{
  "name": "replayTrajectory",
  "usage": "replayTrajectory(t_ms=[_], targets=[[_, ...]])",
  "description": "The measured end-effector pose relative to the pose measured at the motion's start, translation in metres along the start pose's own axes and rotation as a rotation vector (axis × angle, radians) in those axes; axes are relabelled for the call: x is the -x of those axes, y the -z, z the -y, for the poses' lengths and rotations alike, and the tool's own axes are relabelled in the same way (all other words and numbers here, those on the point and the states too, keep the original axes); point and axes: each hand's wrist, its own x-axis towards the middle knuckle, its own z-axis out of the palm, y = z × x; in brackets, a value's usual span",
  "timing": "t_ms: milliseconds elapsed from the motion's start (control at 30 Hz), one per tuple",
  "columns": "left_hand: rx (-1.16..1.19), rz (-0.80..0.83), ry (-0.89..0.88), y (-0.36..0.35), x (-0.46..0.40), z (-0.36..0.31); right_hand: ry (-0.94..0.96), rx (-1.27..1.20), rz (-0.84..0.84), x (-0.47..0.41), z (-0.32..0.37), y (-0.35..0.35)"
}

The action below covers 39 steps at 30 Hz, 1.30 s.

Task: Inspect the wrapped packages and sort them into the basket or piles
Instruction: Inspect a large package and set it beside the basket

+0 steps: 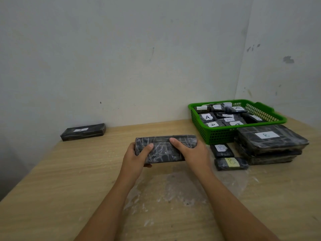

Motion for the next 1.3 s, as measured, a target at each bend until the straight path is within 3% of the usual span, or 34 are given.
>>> replayTrajectory(t_ms=[133,400,567,867,1300], targets=[[0.077,0.011,0.066,0.005,-0.006,0.002,0.046,-0.038,0.098,0.001,0.000,0.005],[0.272,-0.068,0.199,0.023,-0.016,-0.002,0.183,-0.192,0.488,-0.003,-0.001,0.017],[0.391,0.021,0.280,0.027,-0.016,-0.006,0.189,-0.169,0.380,-0.013,-0.007,0.018],[0.235,0.096,0.048,0.025,-0.021,0.005,0.101,-0.309,0.264,-0.010,0.000,0.016],[0.201,0.088,0.024,0.024,-0.019,0.007,0.102,-0.491,0.297,-0.015,-0.002,0.016]])
